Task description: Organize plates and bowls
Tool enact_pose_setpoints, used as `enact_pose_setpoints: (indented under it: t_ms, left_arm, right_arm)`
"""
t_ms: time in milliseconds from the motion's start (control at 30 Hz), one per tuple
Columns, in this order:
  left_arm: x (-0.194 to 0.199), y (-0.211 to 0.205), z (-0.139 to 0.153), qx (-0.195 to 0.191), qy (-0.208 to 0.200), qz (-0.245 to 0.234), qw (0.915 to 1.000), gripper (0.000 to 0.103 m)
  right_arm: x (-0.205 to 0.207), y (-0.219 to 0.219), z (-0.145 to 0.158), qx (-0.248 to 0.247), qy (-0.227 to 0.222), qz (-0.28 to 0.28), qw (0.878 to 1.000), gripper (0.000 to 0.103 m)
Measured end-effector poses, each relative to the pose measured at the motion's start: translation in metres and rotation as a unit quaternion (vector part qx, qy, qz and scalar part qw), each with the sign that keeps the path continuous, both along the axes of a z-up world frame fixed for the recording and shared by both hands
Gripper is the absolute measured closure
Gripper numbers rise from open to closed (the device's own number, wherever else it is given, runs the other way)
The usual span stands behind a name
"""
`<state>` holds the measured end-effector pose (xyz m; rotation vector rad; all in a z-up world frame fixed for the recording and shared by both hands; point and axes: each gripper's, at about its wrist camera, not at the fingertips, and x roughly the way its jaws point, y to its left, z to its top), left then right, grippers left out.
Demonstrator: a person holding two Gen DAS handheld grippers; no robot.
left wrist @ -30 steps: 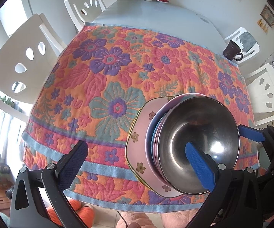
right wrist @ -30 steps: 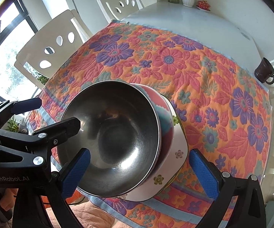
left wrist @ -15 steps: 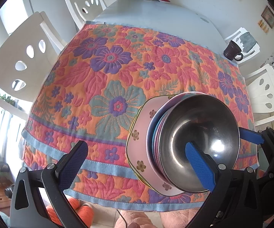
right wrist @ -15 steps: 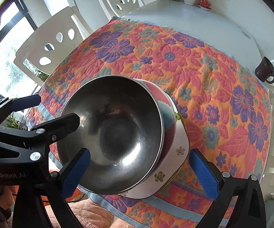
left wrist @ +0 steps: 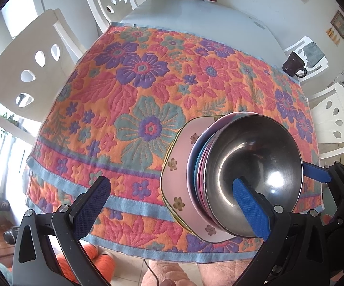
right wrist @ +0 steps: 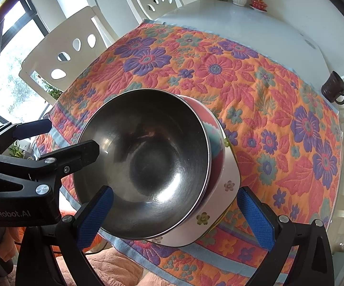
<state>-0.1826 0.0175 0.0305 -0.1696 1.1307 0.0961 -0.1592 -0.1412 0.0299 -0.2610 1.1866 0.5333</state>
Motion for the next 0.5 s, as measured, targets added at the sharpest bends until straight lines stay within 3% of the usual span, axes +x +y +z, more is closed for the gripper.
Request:
enact_pose_setpoints:
  t_ms: [500]
  left_arm:
    - [-0.0024, -0.0014, -0.0015, 0.004, 0.007, -0.001, 1.0, 0.001]
  right_arm:
    - [-0.002, -0.002, 0.0016, -0.001, -0.004, 0.0, 1.0, 0.0]
